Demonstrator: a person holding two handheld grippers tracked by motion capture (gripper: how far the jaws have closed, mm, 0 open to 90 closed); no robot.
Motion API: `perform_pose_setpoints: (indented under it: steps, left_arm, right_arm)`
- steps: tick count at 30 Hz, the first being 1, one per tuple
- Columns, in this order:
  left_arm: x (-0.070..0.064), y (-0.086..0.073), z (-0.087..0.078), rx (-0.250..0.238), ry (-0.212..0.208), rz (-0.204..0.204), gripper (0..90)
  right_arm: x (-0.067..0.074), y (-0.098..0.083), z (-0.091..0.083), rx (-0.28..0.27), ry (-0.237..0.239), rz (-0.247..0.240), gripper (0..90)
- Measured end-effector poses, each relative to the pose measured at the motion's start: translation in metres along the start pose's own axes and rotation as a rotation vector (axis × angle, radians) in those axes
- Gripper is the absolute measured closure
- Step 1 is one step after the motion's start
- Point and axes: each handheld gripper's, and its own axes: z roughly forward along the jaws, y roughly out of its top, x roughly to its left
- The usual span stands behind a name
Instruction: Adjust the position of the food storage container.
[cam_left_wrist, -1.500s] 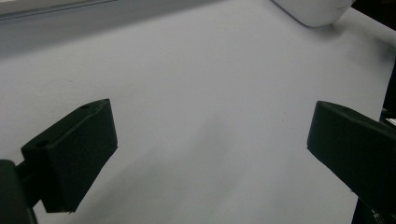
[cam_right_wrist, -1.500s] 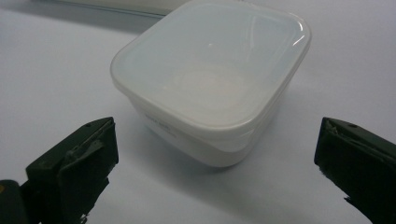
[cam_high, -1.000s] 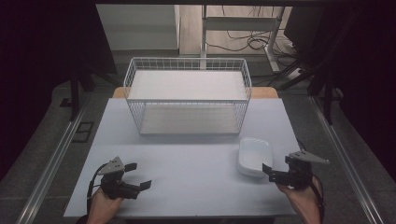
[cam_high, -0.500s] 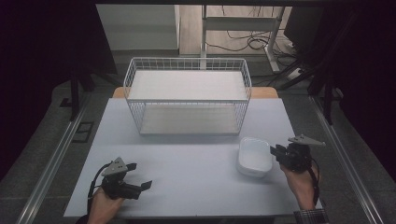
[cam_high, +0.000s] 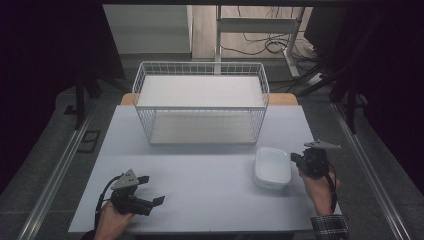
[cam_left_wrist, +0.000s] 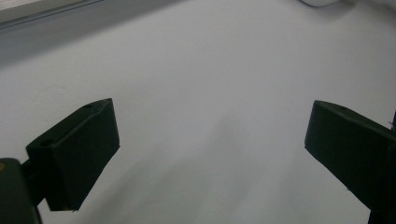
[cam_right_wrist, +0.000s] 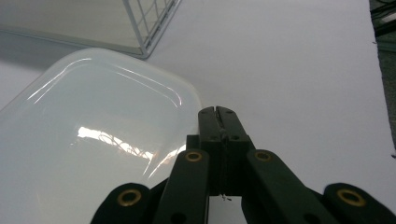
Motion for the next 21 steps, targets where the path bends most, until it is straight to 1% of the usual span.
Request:
perform_pose_setpoints:
  steps: [1,3,5,10,13,18,21]
  left_arm:
    - [0.000,0.000,0.000,-0.003,-0.004,-0.002,2.8]
    - [0.001,0.000,0.000,-0.013,-0.028,-0.009,2.6]
    - [0.000,0.000,-0.001,-0.021,-0.044,-0.010,2.5]
    - [-0.001,0.000,0.001,-0.002,-0.044,-0.006,3.9]
    - [-0.001,0.000,0.001,-0.004,-0.054,-0.011,4.5]
    - [-0.001,0.001,0.001,0.002,-0.037,-0.010,4.3]
    - [-0.003,0.001,0.002,0.029,-0.014,-0.001,4.3]
  right_arm:
    - [0.001,0.001,0.001,-0.001,0.005,0.003,89.4]
    - [0.004,0.003,0.004,-0.001,0.014,0.003,89.4]
    - [0.008,0.003,0.007,0.003,0.036,0.002,89.4]
    - [0.022,0.007,0.013,0.010,0.078,-0.017,89.3]
    - [0.031,0.010,0.019,0.017,0.105,-0.029,89.3]
    - [0.045,0.017,0.028,0.025,0.140,-0.054,89.3]
    - [0.057,0.021,0.035,0.035,0.166,-0.075,89.3]
